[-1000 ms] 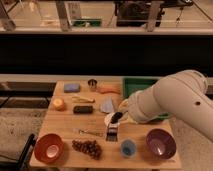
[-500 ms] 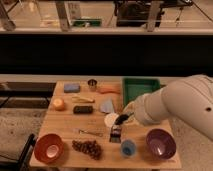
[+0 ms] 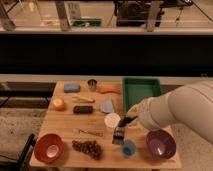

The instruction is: Place brush in plastic cup

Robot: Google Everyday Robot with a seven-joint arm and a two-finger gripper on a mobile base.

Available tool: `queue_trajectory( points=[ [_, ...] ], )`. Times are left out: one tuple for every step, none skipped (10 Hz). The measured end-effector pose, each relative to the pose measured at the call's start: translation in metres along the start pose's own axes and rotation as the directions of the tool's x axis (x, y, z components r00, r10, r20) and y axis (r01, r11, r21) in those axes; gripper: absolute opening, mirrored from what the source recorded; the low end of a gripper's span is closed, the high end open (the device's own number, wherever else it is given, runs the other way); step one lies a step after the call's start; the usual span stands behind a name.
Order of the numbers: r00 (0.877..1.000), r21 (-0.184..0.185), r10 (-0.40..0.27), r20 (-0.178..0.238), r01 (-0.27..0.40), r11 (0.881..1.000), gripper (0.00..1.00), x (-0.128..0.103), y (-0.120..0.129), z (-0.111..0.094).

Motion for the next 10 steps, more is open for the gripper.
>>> queue_trajectory(
  points=[
    [1.0, 0.005, 0.004, -0.002, -0.004, 1.0, 0.0, 0.003, 0.002, -0.002],
    [1.0, 0.007, 0.005, -0.003, -0.005, 1.0, 0.0, 0.004, 0.003, -0.003],
    [1.0, 0.008, 0.005, -0.003, -0.005, 1.0, 0.0, 0.004, 0.005, -0.003],
    [1.0, 0.01, 0.004, -0.004, -0.004, 1.0, 0.0, 0.005, 0.007, -0.005],
    [1.0, 0.012, 0.006, -0.005, -0.006, 1.0, 0.0, 0.007, 0.01, -0.007],
    [1.0, 0.013, 0.008, -0.005, -0.008, 1.0, 0.0, 0.009, 0.012, -0.009],
    [1.0, 0.015, 0.014, -0.006, -0.014, 1.0, 0.0, 0.014, 0.017, -0.013],
    [1.0, 0.017, 0.021, -0.009, -0.02, 1.0, 0.0, 0.019, 0.021, -0.016],
    [1.0, 0.016, 0.022, -0.009, -0.022, 1.0, 0.0, 0.021, 0.023, -0.017],
    [1.0, 0.015, 0.025, -0.009, -0.025, 1.0, 0.0, 0.023, 0.025, -0.018]
  ],
)
